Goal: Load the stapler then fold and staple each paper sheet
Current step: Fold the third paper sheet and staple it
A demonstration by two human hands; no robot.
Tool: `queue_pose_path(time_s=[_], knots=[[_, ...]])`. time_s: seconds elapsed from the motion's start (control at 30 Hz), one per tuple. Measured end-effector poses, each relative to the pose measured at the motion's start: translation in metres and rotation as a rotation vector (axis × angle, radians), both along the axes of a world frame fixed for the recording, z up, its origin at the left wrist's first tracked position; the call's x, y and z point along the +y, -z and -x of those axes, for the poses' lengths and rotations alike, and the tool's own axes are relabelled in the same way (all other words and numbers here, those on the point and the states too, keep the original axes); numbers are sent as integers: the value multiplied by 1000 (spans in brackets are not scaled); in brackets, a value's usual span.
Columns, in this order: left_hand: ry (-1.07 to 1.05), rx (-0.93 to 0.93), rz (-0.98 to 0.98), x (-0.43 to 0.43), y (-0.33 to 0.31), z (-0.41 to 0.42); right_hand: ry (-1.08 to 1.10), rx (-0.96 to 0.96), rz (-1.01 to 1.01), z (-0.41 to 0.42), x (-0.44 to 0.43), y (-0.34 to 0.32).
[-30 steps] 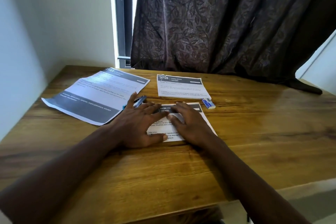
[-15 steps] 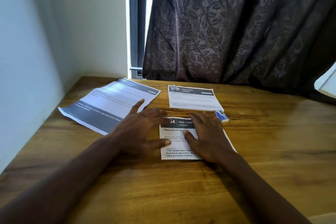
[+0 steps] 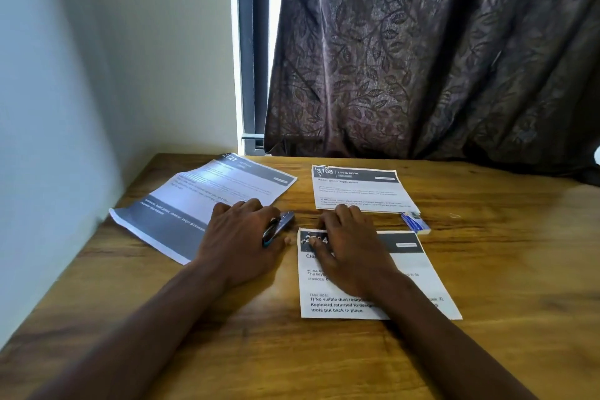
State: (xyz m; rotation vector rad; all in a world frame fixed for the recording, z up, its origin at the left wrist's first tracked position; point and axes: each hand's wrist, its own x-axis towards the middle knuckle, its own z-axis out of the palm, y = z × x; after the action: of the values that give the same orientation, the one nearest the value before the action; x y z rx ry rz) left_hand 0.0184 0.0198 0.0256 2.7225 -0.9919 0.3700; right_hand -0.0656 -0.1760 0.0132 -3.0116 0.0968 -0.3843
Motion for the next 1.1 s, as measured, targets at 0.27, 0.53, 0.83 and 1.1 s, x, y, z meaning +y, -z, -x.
queue_pose_path(time_s=[0.27, 0.53, 0.83, 1.1], knots=[[31, 186, 596, 0, 2, -2, -80, -144, -269, 8, -1, -1], [146, 1100, 1308, 2, -16, 10, -161, -299, -371, 5, -8, 4], [54, 1287, 1449, 2, -12, 6, -190, -324, -539, 4, -5, 2], [107, 1172, 1350, -1, -7, 9, -144, -396, -576, -2, -8, 3]])
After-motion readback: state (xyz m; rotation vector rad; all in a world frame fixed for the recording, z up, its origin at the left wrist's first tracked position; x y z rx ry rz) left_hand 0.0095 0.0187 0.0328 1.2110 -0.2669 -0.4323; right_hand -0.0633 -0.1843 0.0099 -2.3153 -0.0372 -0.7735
